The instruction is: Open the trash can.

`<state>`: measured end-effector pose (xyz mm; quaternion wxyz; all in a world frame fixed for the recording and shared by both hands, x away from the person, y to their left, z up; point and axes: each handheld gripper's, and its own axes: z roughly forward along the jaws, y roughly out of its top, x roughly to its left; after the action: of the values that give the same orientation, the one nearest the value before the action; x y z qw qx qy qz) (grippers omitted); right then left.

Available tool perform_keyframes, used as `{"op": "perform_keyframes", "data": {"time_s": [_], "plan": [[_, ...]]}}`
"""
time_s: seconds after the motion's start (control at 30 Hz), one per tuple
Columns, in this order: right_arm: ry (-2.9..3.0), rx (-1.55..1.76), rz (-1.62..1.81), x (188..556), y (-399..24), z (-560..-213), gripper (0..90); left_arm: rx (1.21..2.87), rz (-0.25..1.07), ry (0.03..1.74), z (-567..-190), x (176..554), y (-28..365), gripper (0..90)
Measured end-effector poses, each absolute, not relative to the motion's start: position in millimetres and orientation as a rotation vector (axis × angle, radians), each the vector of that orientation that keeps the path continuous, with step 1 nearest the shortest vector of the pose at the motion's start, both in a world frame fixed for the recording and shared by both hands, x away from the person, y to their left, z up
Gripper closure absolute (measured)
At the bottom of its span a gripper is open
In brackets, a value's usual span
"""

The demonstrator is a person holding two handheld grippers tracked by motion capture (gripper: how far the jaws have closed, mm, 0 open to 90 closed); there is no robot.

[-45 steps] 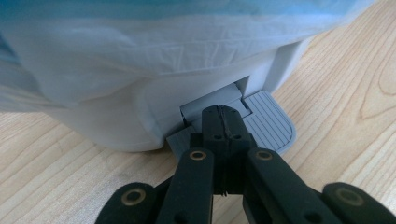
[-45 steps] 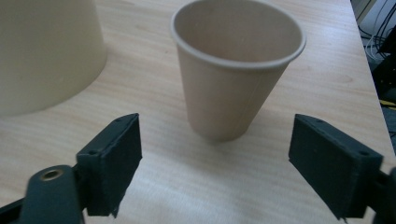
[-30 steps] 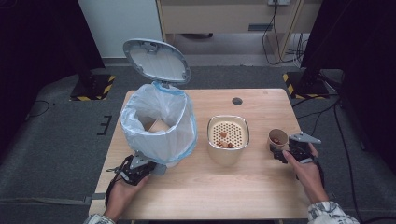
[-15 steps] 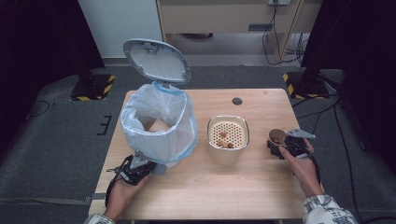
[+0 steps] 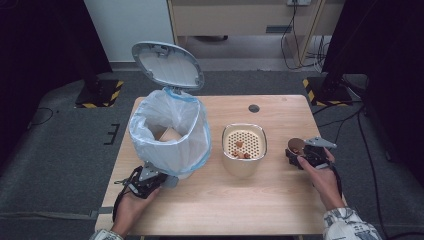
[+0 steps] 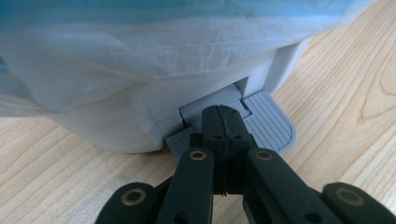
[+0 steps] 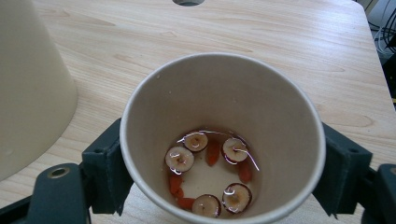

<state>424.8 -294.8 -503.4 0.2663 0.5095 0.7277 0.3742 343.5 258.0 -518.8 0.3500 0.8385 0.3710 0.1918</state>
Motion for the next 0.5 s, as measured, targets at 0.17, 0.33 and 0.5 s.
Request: {"op": "perform_keyframes", "data": {"time_s": [0.17,0.33,0.5], "plan": [[1.961,1.385,1.018,425.3,-295.3,-503.6,20.2,2.167,0.493,0.963,-519.0,343.5,257.9,90.0],[1.962,1.395,1.029,426.0,-293.9,-505.7,18.4,2.167,0.493,0.963,-519.0,343.5,257.9,90.0],[1.955,1.399,1.027,426.9,-293.4,-506.4,20.6,2.166,0.493,0.964,-519.0,343.5,257.9,90.0]]}}
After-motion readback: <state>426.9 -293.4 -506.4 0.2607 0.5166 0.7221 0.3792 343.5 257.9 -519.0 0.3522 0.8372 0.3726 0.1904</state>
